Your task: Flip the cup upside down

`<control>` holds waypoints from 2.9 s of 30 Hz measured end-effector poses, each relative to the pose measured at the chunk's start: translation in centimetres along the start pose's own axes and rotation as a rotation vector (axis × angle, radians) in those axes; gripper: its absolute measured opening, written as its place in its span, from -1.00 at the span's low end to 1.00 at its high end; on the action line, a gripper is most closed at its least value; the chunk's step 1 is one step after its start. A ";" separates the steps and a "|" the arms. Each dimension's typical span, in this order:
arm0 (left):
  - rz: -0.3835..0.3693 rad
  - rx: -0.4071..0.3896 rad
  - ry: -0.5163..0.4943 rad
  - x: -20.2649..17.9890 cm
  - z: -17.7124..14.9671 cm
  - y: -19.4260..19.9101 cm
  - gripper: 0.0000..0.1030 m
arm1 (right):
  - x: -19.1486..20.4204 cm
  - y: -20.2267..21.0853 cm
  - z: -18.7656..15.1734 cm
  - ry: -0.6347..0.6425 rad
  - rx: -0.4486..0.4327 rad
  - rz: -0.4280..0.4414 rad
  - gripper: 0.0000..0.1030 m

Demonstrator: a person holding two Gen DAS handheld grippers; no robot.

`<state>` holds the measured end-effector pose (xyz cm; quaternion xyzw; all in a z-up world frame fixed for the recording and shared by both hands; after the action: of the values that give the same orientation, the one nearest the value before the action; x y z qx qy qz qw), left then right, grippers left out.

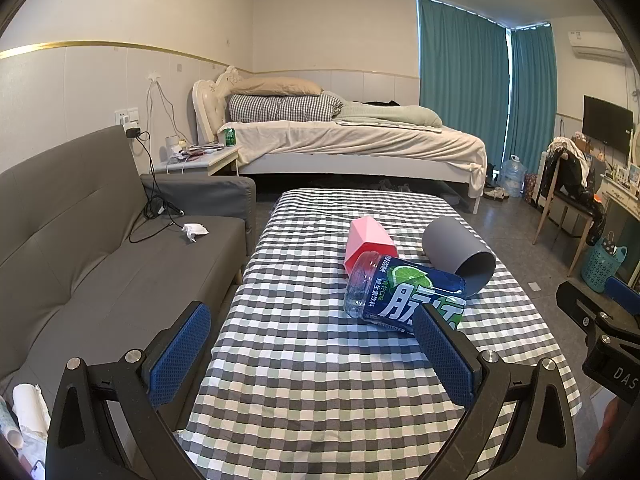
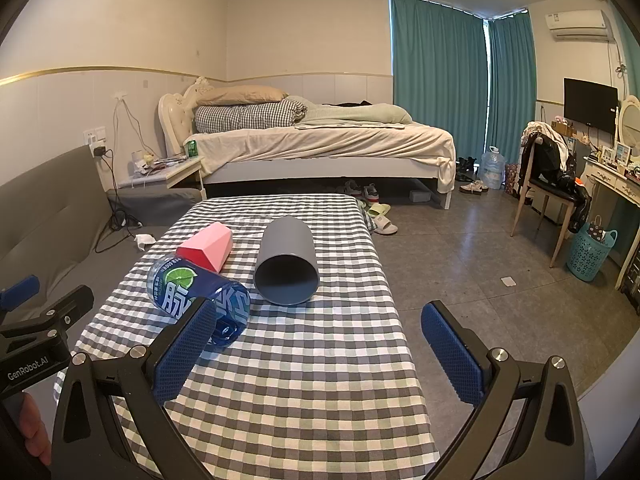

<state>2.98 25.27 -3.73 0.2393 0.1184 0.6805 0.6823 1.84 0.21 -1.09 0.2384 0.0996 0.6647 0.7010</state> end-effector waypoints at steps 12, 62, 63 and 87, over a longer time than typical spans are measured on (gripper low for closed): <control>0.000 0.000 0.001 0.0 0.0 0.0 1.00 | 0.0 0.0 0.0 0.000 0.000 0.000 1.00; -0.050 0.219 0.017 1.9 3.1 -5.2 1.00 | 1.2 -4.7 5.3 0.028 0.143 0.050 1.00; -0.057 0.233 0.025 2.0 3.5 -5.7 1.00 | 1.3 -5.7 5.7 0.029 0.162 0.052 1.00; -0.077 0.374 0.006 1.9 1.2 -10.6 1.00 | 2.9 -21.1 2.7 0.003 0.524 0.088 0.41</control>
<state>12.95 27.40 -7.56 0.3552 0.2541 0.6207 0.6512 22.01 2.44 -8.05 0.4148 0.2591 0.6463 0.5857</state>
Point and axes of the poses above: each gripper's, at about its wrist camera, not at the fingertips, and y roughly against the way its jaws point, x to its left, z to its top, the point moved 2 cm from there along -y, roughly the way its jaws point, and after that the axes turned 11 degrees about -y, right-handed, at the moved point
